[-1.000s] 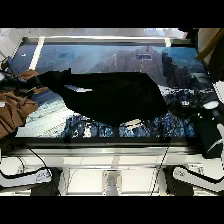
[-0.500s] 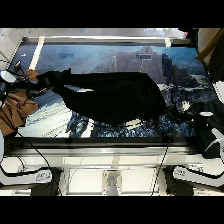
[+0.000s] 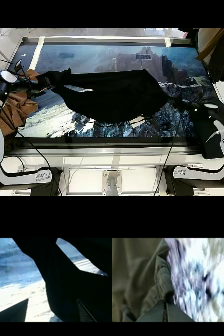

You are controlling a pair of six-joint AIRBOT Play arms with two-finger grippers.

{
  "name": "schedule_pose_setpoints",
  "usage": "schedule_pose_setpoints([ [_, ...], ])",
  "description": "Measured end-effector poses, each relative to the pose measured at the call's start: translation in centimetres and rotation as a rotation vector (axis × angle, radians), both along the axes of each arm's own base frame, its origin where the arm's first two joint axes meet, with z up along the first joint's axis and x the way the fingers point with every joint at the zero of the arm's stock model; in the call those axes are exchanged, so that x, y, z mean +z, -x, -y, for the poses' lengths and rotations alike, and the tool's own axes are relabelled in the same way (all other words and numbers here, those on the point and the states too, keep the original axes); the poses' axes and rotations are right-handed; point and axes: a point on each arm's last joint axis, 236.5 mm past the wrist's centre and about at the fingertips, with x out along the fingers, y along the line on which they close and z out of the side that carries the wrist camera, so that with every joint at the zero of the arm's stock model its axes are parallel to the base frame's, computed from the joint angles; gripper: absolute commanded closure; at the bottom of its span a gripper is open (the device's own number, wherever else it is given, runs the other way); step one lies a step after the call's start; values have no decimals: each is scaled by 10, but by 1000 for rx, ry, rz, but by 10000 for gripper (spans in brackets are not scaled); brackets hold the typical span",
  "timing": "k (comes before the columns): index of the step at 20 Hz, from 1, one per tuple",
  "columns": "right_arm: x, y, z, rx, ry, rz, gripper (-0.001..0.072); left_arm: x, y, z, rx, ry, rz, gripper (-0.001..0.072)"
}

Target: Fold the clothes and pants, and hang the long-sleeved shirts on hangers.

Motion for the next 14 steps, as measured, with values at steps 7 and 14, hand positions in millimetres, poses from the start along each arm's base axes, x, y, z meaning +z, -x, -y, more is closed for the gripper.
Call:
schedule_pose_setpoints([
  [7, 84, -70, 85, -129, 229, 160, 695, 1, -1, 1, 1, 2, 4, 10],
  [14, 73, -110, 100, -132, 162, 124, 237, 4, -1, -5, 14, 0, 14, 10],
])
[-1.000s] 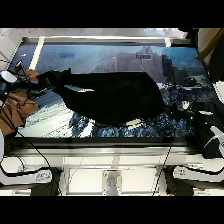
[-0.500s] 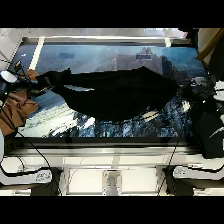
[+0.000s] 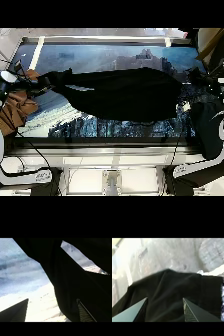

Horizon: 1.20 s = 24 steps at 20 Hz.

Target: Fold the clothes and pants, and hang the long-sleeved shirts on hangers.

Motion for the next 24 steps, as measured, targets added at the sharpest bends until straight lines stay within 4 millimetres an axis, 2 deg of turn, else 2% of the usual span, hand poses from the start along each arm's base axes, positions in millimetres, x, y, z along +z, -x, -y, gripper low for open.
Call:
schedule_pose_setpoints([
  [2, 7, 13, 10, 26, 11, -21, 238, 9, -1, -9, 23, -9, 27, 10],
  [4, 15, 37, 13, 84, 36, -61, 238, 17, -1, -16, 49, -8, 46, 11],
  [5, 19, 52, 12, 118, 49, -87, 238, 18, -2, -17, 59, -6, 51, 60],
  [6, 22, 67, 10, 148, 60, -110, 238, 17, -4, -16, 68, 0, 51, 149],
  [8, 33, 95, -2, 198, 71, -139, 238, 5, -14, -8, 64, 2, 52, 158],
  [12, 58, 136, -42, 305, 96, -158, 238, -19, -55, 16, 11, -72, 124, 163],
  [15, 76, 150, -66, 364, 125, -146, 238, -29, -88, 32, -107, -258, 159, 162],
  [19, 84, 154, -94, 433, 144, -137, 238, -41, -125, 32, -225, -543, 115, 163],
  [24, 84, 153, -119, 495, 171, -134, 238, -82, -136, 20, -265, -692, -63, 166],
])
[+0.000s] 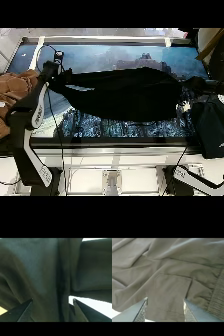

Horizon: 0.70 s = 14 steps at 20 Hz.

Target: Fold the clothes and pants, and hang the long-sleeved shirts on hangers.

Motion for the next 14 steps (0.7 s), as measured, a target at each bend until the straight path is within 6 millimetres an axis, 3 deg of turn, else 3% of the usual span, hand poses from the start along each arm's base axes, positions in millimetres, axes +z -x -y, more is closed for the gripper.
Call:
schedule_pose_setpoints([
  [4, -2, -1, -4, 15, 20, -2, 238, -22, 0, -5, 26, -37, -56, 173],
  [5, -2, -1, -4, 15, 26, -2, 238, -27, 1, -6, 31, -42, -69, 271],
  [6, -2, -1, -4, 17, 28, -3, 239, -30, 2, -7, 36, -45, -76, 523],
  [7, -2, -1, -4, 17, 30, -3, 238, -32, 2, -7, 37, -48, -80, 702],
  [11, -3, 0, -3, 17, 38, -4, 277, -19, 1, -13, 56, -73, -80, 699],
  [14, -12, 8, 9, 12, 88, -43, 276, 18, 10, -30, 94, -114, -72, 700],
])
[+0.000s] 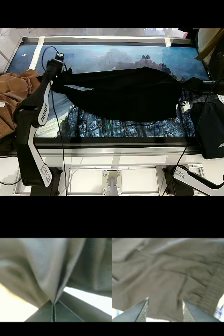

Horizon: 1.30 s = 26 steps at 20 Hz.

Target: Fold the clothes and pants, and hang the long-sleeved shirts on hangers.

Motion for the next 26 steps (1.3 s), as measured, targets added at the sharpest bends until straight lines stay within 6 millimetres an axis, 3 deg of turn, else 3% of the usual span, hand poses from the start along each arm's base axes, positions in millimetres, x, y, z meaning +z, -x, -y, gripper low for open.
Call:
schedule_pose_setpoints([
  [2, -16, 16, 19, -25, 34, -64, 272, 20, 19, -16, 69, 11, -13, 699],
  [5, -54, 50, 36, -98, -16, -172, 241, 31, 56, -20, 139, 102, -48, 700],
  [6, -70, 63, 35, -122, -59, -213, 131, 32, 72, -20, 153, 124, -67, 700],
  [7, -89, 77, 28, -149, -121, -254, 123, 32, 89, -20, 165, 137, -82, 700],
  [10, -130, 92, -2, -229, -314, -280, 105, 32, 134, -18, 203, 176, -91, 700],
  [14, -166, 94, -21, -342, -430, -254, 105, 33, 189, -17, 253, 214, -52, 700],
  [20, -193, 78, -9, -491, -432, -211, 111, 16, 240, -14, 340, 268, 0, 699],
  [24, -205, 63, -14, -536, -431, -202, 258, 4, 252, -11, 380, 299, 19, 700],
  [26, -207, 53, -8, -567, -406, -178, 383, 2, 253, -10, 385, 308, 29, 699],
])
